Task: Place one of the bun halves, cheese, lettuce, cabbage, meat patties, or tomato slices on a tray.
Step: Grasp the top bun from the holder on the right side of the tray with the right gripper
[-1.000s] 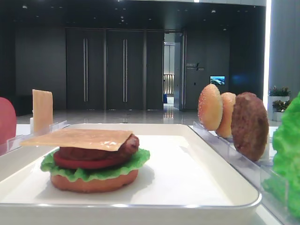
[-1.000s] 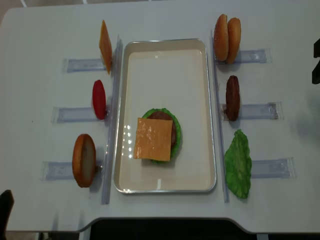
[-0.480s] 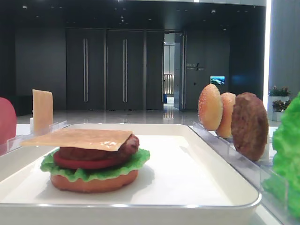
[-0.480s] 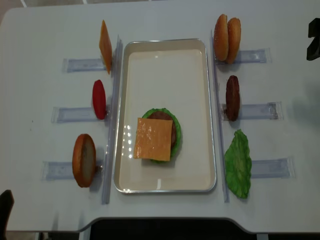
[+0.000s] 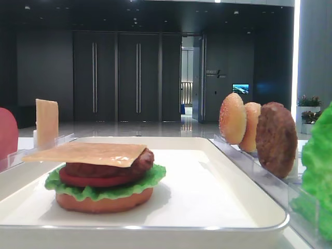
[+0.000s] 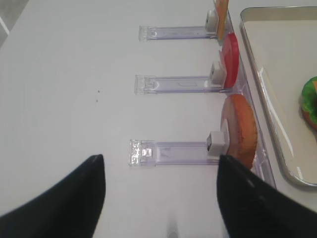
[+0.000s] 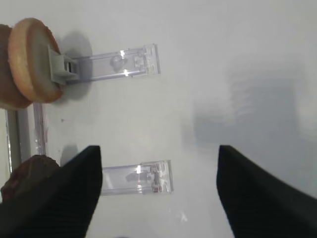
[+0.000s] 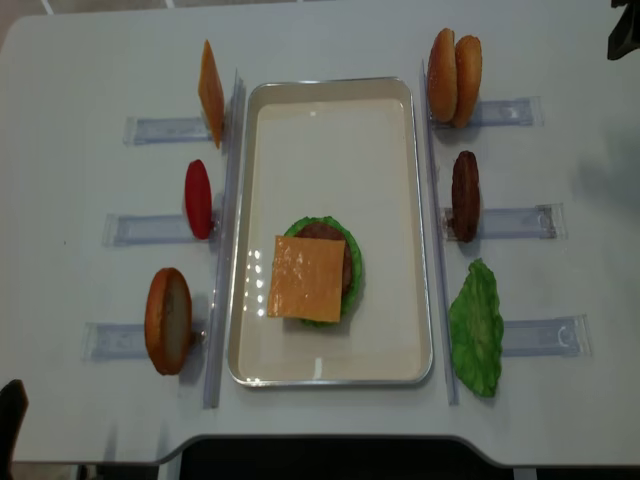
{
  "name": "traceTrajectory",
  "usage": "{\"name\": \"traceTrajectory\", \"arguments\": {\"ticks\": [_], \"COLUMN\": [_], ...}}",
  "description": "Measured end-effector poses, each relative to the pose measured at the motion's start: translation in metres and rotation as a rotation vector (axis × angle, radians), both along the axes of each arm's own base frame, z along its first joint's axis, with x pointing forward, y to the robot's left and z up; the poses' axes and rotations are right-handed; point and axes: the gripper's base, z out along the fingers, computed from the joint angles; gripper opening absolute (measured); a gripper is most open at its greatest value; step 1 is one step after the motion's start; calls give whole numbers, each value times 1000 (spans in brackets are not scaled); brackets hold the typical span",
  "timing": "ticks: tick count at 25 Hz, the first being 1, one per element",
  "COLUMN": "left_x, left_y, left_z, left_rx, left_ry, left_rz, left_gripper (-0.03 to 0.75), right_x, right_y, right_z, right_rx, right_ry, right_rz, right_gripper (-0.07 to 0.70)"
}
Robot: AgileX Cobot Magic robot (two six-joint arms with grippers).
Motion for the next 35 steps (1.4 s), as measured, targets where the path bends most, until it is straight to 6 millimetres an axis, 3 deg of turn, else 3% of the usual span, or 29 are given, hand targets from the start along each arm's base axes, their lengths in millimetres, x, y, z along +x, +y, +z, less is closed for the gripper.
{"name": "traceTrajectory", "arguments": {"ticks": [14, 23, 28, 35], "left_x": [0, 0, 0, 0], "left_y": [0, 0, 0, 0], "left_z": [0, 0, 0, 0], "left_rx": [0, 0, 0, 0], "left_ry": [0, 0, 0, 0], "left_rz": [0, 0, 0, 0], "left_gripper": [534, 534, 534, 534], "right_x": [60, 67, 66, 58], "right_y": [8, 23, 49, 108], "right_z": [-16, -23, -23, -16], "right_rx": [39, 42, 65, 76], "right_ry": [117, 135, 153, 156], "right_rz": [75, 107, 99, 144], "right_gripper": [468, 468, 468, 468]}}
